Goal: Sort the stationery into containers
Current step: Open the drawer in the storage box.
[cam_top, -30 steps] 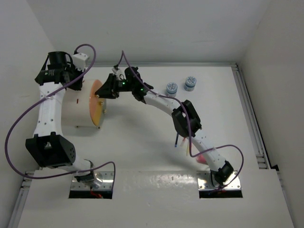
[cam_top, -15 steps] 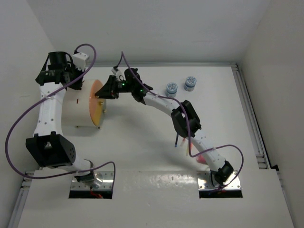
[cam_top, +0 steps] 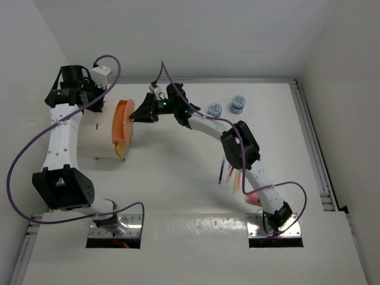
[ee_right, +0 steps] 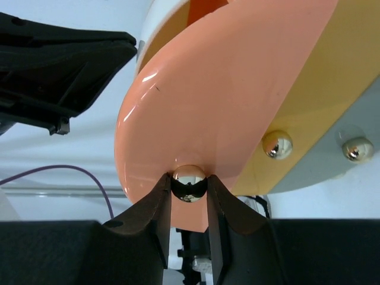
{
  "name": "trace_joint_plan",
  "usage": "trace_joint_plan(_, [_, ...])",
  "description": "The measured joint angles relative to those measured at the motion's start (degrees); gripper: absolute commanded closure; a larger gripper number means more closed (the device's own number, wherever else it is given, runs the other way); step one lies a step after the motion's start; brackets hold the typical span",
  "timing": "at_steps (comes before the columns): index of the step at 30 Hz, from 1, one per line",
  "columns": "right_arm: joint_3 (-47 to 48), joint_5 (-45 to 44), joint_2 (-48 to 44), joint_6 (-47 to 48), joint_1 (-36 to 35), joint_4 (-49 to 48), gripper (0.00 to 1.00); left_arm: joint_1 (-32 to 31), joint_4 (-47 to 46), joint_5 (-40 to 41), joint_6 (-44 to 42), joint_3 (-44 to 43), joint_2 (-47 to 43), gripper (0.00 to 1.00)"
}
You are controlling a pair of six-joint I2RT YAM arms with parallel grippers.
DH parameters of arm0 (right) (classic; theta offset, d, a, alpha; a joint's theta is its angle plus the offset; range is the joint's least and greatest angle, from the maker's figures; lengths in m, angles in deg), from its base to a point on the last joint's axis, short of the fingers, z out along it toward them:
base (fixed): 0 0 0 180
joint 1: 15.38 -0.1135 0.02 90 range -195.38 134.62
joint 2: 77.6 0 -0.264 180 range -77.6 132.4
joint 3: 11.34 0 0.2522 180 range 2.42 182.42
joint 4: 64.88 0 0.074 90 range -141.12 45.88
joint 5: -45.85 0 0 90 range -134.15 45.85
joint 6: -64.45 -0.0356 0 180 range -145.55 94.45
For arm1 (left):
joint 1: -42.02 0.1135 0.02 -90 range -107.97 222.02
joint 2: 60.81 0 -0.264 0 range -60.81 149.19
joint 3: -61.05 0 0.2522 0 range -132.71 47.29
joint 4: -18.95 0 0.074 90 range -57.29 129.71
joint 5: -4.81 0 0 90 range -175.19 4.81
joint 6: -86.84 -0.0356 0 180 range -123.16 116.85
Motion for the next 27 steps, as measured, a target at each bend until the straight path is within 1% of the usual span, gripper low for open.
trace_joint_plan(13, [-12.74, 3.17, -6.95, -0.13, 3.34, -4.74, 1.0, 0.35, -0.17, -0.61, 0.02, -1.18, 1.36, 0.86])
trace_joint_plan(14, [-13.6, 3.39, -7.43, -0.17, 3.52, -5.07, 0.97, 0.35, -0.17, -0.61, 0.02, -1.27, 1.51, 0.86])
trace_joint_plan(15, [-14.27, 3.78, -7.91, -0.17, 3.74, -5.14, 0.87, 0.35, -0.24, -0.63, 0.02, -1.27, 1.51, 0.86])
trace_joint_plan(16, [-14.73, 3.98, -8.26, -0.15, 3.78, -5.31, 0.79, 0.35, -0.26, -0.63, 0.02, -1.27, 1.55, 0.86])
trace_joint_plan(17, [-14.95, 4.17, -8.48, -0.13, 3.89, -5.35, 0.75, 0.35, -0.26, -0.63, 0.02, -1.27, 1.55, 0.86])
trace_joint_plan(19, [-15.13, 4.26, -8.61, -0.15, 4.04, -5.4, 0.54, 0.35, -0.26, -0.66, 0.02, -1.31, 1.57, 0.86])
trace_joint_plan(21, [-15.17, 4.42, -8.61, -0.57, 4.13, -5.29, 0.26, 0.35, -0.13, -0.66, 0.04, -1.51, 1.68, 0.86])
trace_joint_plan(23, [-15.19, 4.5, -8.61, -0.63, 4.15, -5.33, 0.15, 0.35, -0.11, -0.72, 0.04, -1.62, 1.79, 0.86])
trace_joint_plan(24, [-15.19, 4.59, -8.61, -0.55, 4.13, -5.33, 0.02, 0.35, -0.09, -0.76, 0.04, -1.66, 1.88, 0.86])
trace_joint_plan(27, [-15.21, 4.68, -8.63, -0.26, 4.15, -4.92, 0.01, 0.35, 0.04, -0.83, 0.04, -1.9, 2.03, 0.86])
